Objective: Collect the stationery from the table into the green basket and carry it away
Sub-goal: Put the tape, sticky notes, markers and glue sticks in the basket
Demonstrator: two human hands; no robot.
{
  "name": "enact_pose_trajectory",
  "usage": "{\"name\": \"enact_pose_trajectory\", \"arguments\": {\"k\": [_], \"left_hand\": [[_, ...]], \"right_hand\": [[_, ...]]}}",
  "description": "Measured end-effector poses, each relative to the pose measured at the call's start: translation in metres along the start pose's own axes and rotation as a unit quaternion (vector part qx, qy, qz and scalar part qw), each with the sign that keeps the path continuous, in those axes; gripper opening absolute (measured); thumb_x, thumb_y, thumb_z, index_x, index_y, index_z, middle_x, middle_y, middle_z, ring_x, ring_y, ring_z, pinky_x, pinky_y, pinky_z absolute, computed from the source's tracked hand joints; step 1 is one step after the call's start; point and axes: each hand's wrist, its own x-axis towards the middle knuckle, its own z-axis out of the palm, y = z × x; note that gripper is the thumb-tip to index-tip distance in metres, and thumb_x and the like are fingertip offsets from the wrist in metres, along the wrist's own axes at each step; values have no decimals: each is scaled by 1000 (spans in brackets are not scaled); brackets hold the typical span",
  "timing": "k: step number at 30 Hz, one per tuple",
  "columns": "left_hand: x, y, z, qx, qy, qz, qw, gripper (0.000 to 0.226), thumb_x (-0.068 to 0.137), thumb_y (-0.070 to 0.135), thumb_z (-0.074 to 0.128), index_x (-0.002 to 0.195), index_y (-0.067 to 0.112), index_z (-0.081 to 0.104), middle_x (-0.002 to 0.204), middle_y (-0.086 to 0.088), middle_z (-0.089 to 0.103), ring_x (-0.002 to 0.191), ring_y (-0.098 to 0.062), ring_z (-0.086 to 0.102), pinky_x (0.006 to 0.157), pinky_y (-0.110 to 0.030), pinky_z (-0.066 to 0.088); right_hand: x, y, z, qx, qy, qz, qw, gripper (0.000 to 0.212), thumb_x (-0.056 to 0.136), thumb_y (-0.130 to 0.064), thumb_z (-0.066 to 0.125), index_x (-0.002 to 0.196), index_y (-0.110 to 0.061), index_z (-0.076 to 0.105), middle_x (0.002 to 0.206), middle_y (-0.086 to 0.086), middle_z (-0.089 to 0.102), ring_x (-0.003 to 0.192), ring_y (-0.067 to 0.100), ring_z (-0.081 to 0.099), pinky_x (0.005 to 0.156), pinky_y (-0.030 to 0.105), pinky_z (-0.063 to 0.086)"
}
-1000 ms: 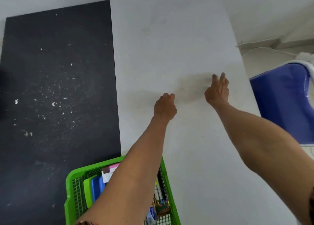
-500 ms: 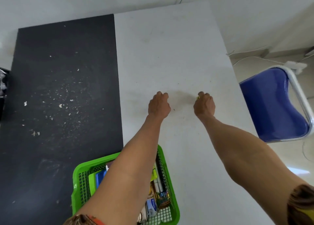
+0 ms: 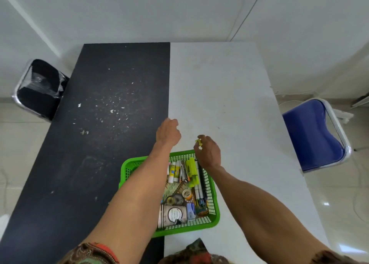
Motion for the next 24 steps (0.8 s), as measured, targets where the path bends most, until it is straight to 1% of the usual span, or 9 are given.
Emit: {"name": "enact_pose_trajectory", "arguments": {"k": [4, 7, 9, 12, 14, 18, 22, 24], "left_hand": [[-30, -34, -6, -11, 16, -31, 999, 28, 92, 11, 52, 119, 11, 61, 119, -10, 54, 105, -31, 57, 88, -41, 50], [-47, -55, -9, -22, 27, -51, 998, 26, 91, 10, 53, 114, 12, 63, 117, -10, 54, 105, -31, 58, 89, -42, 50], [-57, -67, -10, -27, 31, -59, 997, 26, 91, 11, 54, 115, 12, 63, 118, -9, 55, 106, -30, 58, 89, -42, 50], [-66, -80, -11, -30, 35, -65, 997, 27, 92, 11, 54, 118, 12, 63, 119, -10, 54, 107, -29, 58, 89, -41, 50], [-72, -89, -11, -34, 39, -71, 996, 27, 93, 11, 53, 118, 11, 63, 119, -9, 54, 106, -29, 58, 87, -39, 50], [-79, -96, -9, -38, 42, -71, 996, 26, 92, 10, 53, 116, 10, 63, 118, -10, 55, 103, -28, 59, 85, -38, 50], [-84, -103, -4, -41, 41, -66, 996, 26, 93, 8, 53, 117, 9, 63, 117, -10, 55, 103, -27, 58, 86, -37, 50], [-86, -107, -3, -40, 41, -66, 996, 26, 92, 7, 53, 117, 9, 63, 117, -10, 55, 102, -27, 59, 85, -37, 50]], "right_hand": [[-35, -29, 20, -21, -52, -84, 995, 26, 90, -25, 54, 109, -11, 64, 96, 12, 67, 82, 34, 64, 67, 38, 51], [-57, -43, 36, -33, -127, -111, 985, 22, 88, -26, 55, 100, -9, 64, 92, 13, 67, 81, 33, 62, 64, 35, 46], [-69, -48, 45, -35, -177, -101, 978, 21, 86, -25, 58, 98, -10, 65, 90, 12, 69, 82, 32, 64, 64, 32, 46], [-83, -51, 55, -49, -249, -74, 964, 23, 86, -28, 61, 105, -17, 67, 90, 9, 72, 82, 26, 66, 67, 29, 50], [-90, -54, 61, -62, -289, -59, 953, 22, 86, -27, 63, 106, -18, 66, 92, 10, 72, 81, 24, 67, 70, 28, 52], [-99, -55, 69, -70, -305, -35, 949, 21, 85, -26, 68, 104, -17, 66, 101, 8, 69, 90, 23, 65, 76, 29, 53], [-104, -60, 76, -48, -295, -4, 954, 18, 86, -25, 69, 99, -13, 65, 98, 7, 69, 83, 19, 64, 70, 24, 52], [-105, -64, 81, -46, -283, 7, 958, 17, 86, -25, 69, 98, -13, 65, 97, 8, 69, 80, 18, 63, 69, 26, 54]]}}
